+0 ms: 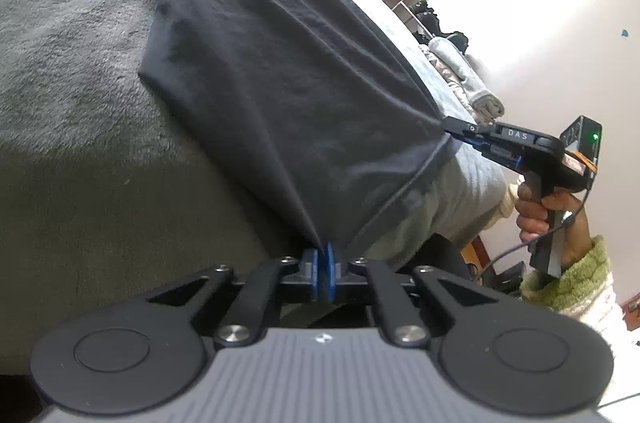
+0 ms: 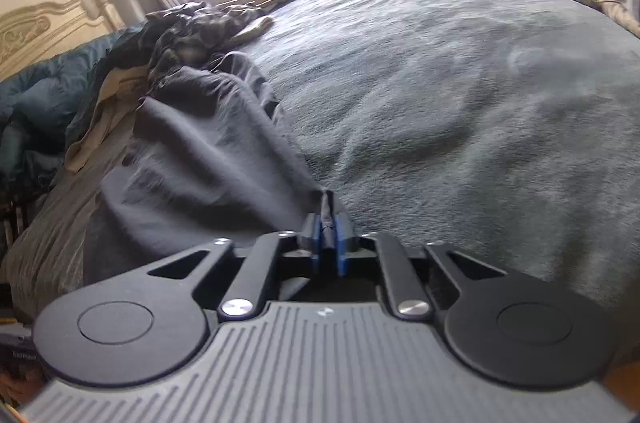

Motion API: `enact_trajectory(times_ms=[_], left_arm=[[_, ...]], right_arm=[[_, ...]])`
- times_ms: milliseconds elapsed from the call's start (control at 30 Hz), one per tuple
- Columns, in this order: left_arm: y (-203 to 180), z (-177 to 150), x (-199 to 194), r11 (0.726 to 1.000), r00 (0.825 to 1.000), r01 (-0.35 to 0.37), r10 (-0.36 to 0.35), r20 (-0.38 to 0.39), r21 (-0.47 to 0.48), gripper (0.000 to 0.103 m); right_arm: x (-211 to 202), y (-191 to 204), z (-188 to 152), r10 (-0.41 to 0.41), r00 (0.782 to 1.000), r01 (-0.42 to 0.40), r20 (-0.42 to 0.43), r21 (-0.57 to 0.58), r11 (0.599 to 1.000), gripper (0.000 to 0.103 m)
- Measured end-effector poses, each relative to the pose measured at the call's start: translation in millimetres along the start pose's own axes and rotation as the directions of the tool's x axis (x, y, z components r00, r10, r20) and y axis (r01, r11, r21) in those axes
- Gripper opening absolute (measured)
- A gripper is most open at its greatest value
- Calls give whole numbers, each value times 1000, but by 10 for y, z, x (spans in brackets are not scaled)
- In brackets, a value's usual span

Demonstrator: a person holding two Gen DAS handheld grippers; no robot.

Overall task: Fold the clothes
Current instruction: 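Open both grippers and release the dark grey trousers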

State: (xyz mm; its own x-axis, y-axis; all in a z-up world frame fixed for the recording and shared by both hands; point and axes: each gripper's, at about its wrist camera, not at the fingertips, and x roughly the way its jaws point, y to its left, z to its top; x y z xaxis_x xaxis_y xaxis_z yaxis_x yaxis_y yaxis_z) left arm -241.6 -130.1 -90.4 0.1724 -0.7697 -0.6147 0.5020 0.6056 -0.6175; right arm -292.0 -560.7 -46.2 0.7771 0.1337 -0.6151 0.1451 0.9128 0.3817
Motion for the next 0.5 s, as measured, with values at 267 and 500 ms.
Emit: enact_trajectory(times_ms=[267,500], left_arm=[[140,27,-583,998,987,-48,40,157,44,32],[407,314,-796,992,940,-116,127,318,-54,35]], right_arm=[[-374,349,52,-85,987,97,134,-80,992,23],[-114,1444,-116,94,992,-54,89,-375,925,26]])
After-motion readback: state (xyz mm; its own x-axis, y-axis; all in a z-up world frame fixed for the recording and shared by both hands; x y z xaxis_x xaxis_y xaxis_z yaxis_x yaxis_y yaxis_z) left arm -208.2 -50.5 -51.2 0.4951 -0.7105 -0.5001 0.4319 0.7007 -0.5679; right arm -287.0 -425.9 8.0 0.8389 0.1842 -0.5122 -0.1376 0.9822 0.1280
